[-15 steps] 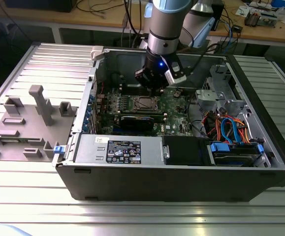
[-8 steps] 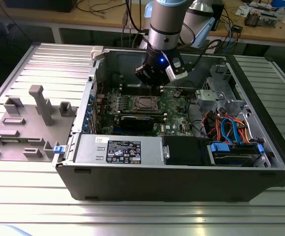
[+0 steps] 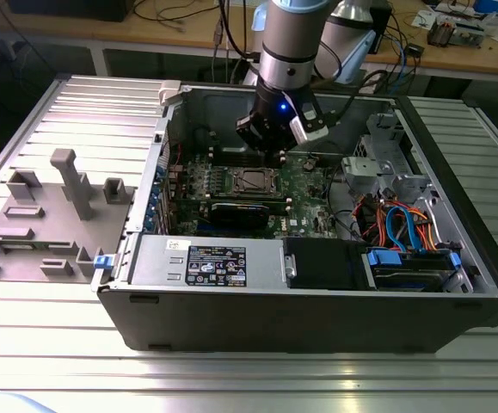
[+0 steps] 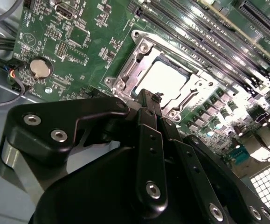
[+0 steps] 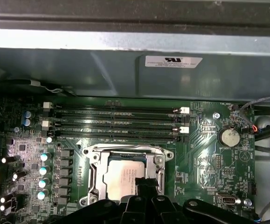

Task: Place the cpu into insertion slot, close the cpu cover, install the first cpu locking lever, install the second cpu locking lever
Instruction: 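Install the second cpu locking lever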

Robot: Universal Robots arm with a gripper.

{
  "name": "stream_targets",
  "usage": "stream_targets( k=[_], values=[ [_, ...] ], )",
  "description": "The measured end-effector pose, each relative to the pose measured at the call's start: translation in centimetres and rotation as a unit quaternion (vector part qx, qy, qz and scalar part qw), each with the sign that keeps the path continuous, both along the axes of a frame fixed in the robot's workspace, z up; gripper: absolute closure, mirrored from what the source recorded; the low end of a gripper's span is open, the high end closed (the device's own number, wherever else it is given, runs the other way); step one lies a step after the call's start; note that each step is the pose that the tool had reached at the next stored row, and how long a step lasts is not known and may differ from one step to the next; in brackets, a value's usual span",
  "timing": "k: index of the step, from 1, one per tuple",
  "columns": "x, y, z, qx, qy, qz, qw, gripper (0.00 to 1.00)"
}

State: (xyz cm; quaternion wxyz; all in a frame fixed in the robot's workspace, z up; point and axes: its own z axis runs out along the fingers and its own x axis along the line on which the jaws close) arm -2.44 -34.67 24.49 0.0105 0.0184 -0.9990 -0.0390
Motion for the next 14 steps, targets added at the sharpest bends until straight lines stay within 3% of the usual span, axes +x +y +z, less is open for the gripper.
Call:
stream_targets(
  k=[4,14],
  values=[
    [0.0,-0.36,-0.1,0.0001,0.0,0.0,1.0,0.89],
    [0.0,-0.5,-1.35,0.0,0.0,0.0,1.0,0.89]
  ],
)
